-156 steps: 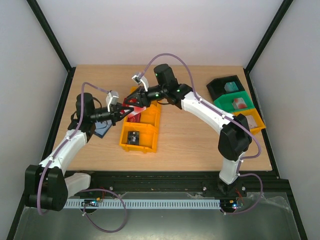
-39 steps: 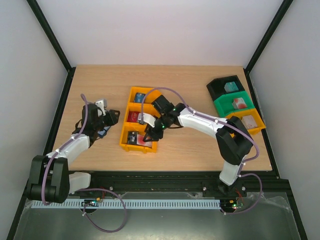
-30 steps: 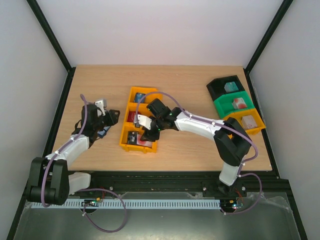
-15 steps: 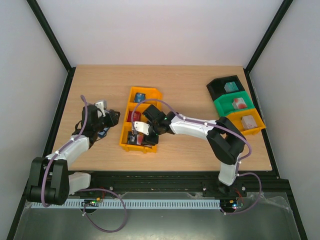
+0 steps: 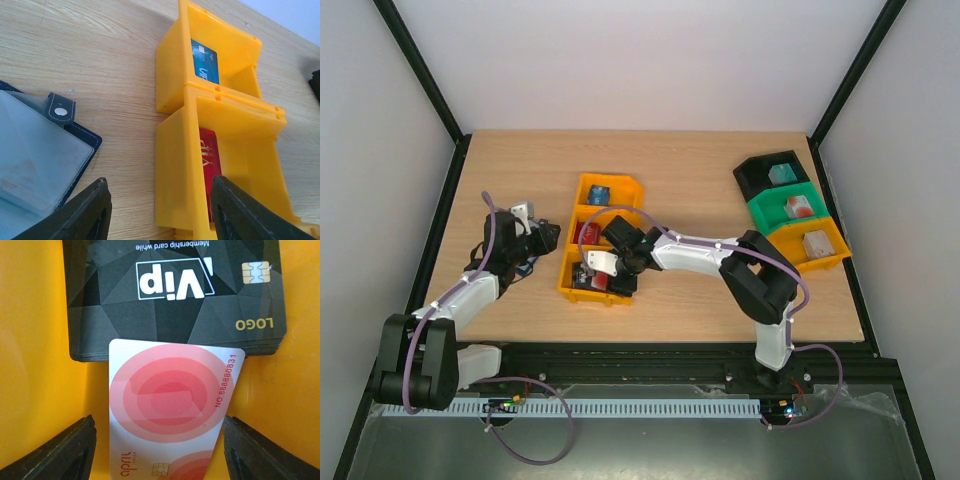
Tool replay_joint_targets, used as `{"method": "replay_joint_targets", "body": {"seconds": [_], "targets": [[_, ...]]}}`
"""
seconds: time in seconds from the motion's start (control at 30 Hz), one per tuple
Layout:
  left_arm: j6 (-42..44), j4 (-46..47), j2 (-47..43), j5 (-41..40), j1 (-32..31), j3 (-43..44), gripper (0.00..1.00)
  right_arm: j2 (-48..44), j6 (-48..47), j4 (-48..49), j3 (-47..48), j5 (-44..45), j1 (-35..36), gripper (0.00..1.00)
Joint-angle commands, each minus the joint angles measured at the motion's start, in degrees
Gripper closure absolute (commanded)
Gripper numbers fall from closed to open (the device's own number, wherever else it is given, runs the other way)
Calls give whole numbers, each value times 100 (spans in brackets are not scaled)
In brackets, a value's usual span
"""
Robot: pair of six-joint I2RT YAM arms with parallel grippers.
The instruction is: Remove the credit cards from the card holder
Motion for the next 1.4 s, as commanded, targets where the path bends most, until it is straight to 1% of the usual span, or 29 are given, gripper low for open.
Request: {"method": "replay_joint_targets", "body": {"seconds": [0.0, 0.1, 0.2, 0.3, 0.37, 0.47, 0.7, 0.87, 0.93, 1.0, 1.03, 1.13, 1.23, 1.37], "targets": [[20, 17, -43, -29, -28, -55, 44, 254, -125, 205, 103, 398, 150, 30], [20, 17, -49, -19, -28, -52, 44, 281, 27, 374, 137, 670, 196, 24], [18, 34, -53, -16, -28, -71, 44, 300, 98, 485, 93, 715, 202, 23], [11, 52, -53, -10, -28, -81, 44, 358, -78, 395, 13, 569, 204, 23], [12, 52, -53, -9, -28, -83, 44, 417, -290, 226, 40, 427, 203, 25], [22, 40, -53, -7, -28, -69, 44, 491, -386, 66, 94, 347, 202, 32], [313, -23, -237, 48, -28, 74, 44, 233, -136, 239, 48, 192, 200, 33], [612, 22, -423, 395, 8, 130, 43, 165, -130, 281, 32, 84, 198, 45], [769, -105, -466, 546, 94, 171, 43, 123, -131, 291, 30, 72, 194, 47], [997, -231, -514, 731, 244, 207, 43, 54, -115, 313, 20, 58, 186, 53], [1141, -289, -538, 831, 338, 238, 43, 6, -92, 330, 15, 50, 184, 54], [1671, -558, -601, 1196, 497, 377, 43, -111, 1, 424, -11, 42, 167, 55], [2283, -843, -668, 1799, 499, 498, 44, -273, 260, 656, -94, 24, 98, 55], [3048, -1133, -794, 2231, 499, 622, 45, -499, 499, 906, -239, -132, 0, 55]]}}
